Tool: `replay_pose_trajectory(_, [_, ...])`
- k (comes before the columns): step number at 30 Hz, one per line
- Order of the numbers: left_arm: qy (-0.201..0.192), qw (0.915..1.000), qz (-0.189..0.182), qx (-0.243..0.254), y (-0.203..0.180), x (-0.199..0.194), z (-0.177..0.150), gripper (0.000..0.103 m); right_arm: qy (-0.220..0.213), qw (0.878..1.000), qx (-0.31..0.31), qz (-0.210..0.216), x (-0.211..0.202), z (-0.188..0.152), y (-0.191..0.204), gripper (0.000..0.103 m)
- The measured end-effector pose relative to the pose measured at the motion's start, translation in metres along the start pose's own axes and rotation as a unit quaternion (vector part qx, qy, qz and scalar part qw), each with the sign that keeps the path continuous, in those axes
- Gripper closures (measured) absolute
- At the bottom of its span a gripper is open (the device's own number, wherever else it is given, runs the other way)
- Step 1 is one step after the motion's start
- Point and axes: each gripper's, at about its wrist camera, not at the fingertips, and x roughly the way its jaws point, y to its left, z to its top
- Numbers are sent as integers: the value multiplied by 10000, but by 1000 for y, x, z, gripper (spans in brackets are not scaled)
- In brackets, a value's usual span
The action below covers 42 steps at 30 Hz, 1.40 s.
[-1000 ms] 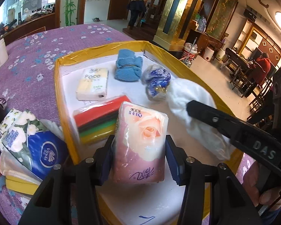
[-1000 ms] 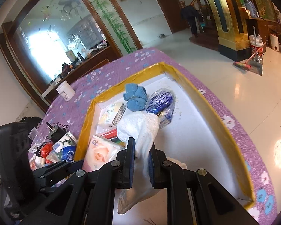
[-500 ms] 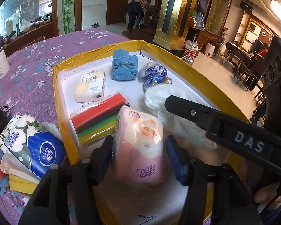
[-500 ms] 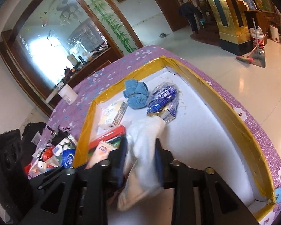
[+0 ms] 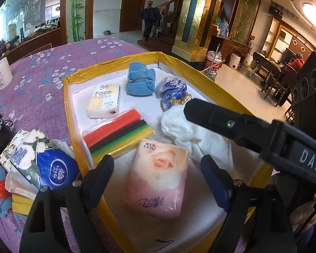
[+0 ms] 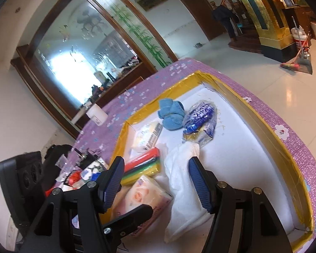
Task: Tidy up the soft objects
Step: 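Open left gripper to drop pink pack in tray while right gripper releases white cloth, then move both open grippers from the tray back to the table items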
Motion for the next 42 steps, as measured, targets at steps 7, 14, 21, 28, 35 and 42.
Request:
replay_pose_trajectory(7, [-56,10000,-57,-50,2,-4,-1,15,-251,9997,71,30,-9,0,-1,34])
replay_pose_trajectory(14, [-227,9997,4,-19,0,-11,0,15,-577,9981,137,-176,-20,0,-2,28])
replay_pose_trajectory(21, [-476,9988,111,84,-4,-22,1,14,-673,9971,148,-312,-25,0,-4,27])
replay_pose_trajectory(28, [-653,9976,192,157,-7,-32,1,14,-810,9943,-2,-689,-35,-2,2,20])
replay_pose_trajectory(35, [-795,9965,209,161,-7,-40,0,13,-1083,9860,-402,-1204,-57,0,18,20])
replay_pose_trajectory(42, [-973,9933,605,131,-5,-44,-2,14,-1440,9746,-620,-1599,-77,-2,31,20])
